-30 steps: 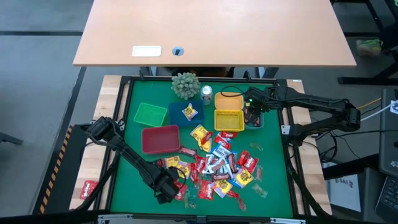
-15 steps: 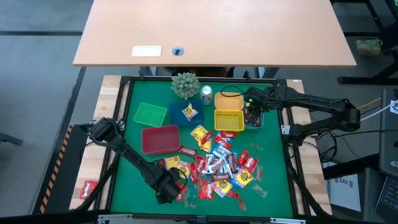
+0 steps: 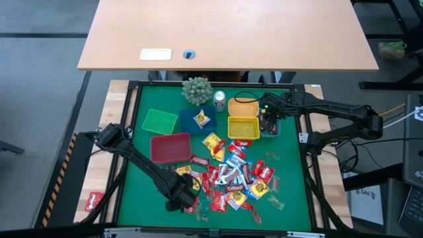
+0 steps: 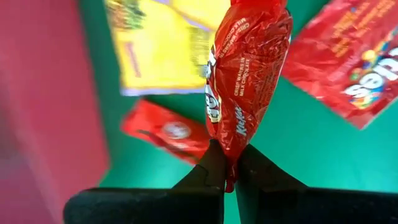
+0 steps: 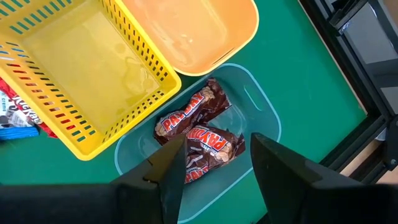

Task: Sort candy
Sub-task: Put the red chocolate bar into the green bin

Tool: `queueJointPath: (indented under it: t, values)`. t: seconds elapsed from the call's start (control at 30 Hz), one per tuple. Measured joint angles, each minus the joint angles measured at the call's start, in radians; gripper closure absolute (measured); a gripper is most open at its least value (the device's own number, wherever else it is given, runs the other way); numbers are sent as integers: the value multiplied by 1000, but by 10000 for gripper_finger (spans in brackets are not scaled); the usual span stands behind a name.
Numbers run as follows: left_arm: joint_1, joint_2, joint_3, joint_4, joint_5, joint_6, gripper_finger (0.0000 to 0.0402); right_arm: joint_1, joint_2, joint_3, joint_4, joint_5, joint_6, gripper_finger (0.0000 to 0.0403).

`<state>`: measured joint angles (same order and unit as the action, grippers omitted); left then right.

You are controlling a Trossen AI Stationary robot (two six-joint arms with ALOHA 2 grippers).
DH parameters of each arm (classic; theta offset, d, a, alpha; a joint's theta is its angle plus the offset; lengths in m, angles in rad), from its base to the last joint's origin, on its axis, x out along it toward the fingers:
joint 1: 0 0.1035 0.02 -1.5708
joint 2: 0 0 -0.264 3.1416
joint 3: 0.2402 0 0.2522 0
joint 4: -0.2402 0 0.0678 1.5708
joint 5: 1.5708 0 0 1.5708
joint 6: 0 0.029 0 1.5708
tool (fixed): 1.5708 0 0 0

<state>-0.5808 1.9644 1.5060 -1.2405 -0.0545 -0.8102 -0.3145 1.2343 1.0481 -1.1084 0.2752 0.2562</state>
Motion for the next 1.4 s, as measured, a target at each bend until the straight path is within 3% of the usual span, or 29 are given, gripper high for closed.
queueJointPath:
  t: [0.2, 0.43, 0.7, 0.9, 1.13, 1.4]
  values:
    - [34, -21, 75, -186, -77, 109, 401, 0, 0, 0, 0, 0, 0, 226]
    - [100, -236, 25, -307, -170, 106, 401, 0, 0, 0, 0, -7, 0, 226]
    - [247, -601, -208, -291, -313, 29, 401, 0, 0, 0, 0, -7, 0, 226]
    - [389, -807, -419, -178, -336, 32, 401, 0, 0, 0, 1, -7, 0, 226]
    - [514, -895, -600, -72, -413, 61, 394, 0, 0, 0, 47, -32, 0, 226]
    - [583, -897, -721, 1, -432, 63, 377, 0, 0, 0, 78, -255, -3, 226]
